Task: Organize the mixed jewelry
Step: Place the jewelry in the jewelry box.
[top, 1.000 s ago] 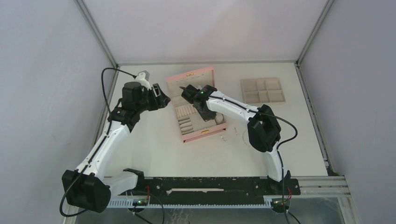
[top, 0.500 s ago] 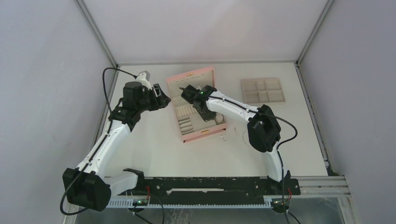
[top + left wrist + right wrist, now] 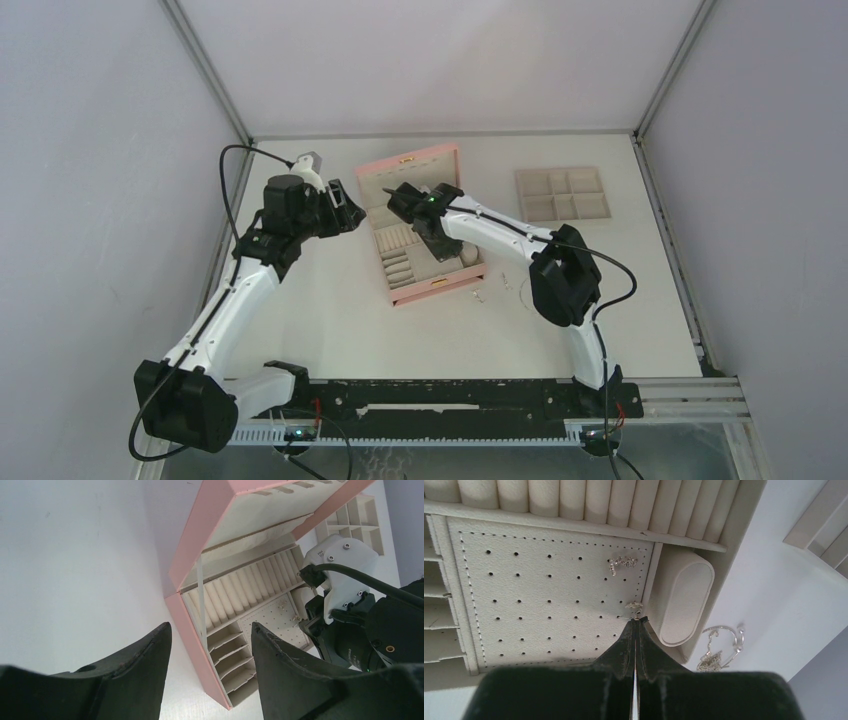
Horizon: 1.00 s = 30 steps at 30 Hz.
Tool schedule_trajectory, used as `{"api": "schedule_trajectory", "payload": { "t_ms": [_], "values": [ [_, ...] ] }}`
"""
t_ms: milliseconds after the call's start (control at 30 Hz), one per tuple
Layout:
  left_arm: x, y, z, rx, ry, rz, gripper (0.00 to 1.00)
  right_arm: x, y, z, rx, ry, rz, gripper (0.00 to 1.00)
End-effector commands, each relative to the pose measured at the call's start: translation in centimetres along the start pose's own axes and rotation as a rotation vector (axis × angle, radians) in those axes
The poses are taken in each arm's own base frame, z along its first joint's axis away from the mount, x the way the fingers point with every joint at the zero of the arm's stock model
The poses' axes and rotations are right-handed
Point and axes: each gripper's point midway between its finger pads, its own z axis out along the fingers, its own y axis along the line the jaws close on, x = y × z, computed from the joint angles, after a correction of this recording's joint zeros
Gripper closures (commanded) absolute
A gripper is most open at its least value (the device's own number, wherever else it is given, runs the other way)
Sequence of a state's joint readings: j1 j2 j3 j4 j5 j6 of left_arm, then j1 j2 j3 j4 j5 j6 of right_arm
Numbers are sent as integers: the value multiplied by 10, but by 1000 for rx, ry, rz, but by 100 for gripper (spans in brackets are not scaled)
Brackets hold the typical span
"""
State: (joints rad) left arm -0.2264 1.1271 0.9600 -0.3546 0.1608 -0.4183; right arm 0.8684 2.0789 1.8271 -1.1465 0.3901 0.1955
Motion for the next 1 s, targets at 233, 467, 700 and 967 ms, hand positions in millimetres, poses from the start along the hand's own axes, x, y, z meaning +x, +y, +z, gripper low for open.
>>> {"api": "schedule_trajectory", "payload": {
  "t_ms": [233,467,700,967],
  "values": [
    [-31,-13,-9,35,-80,25,35,-5,5,-2,5,-11,-38,100],
    [-30,-12,-10,30,-80,26,36,-7,8,-3,13,-18,-63,100],
    [-29,-11,-11,26,-80,29,36,-11,13,-5,23,-32,-97,100],
    [-29,-10,-11,22,-81,32,36,-13,16,-7,35,-46,-129,100]
  ]
}}
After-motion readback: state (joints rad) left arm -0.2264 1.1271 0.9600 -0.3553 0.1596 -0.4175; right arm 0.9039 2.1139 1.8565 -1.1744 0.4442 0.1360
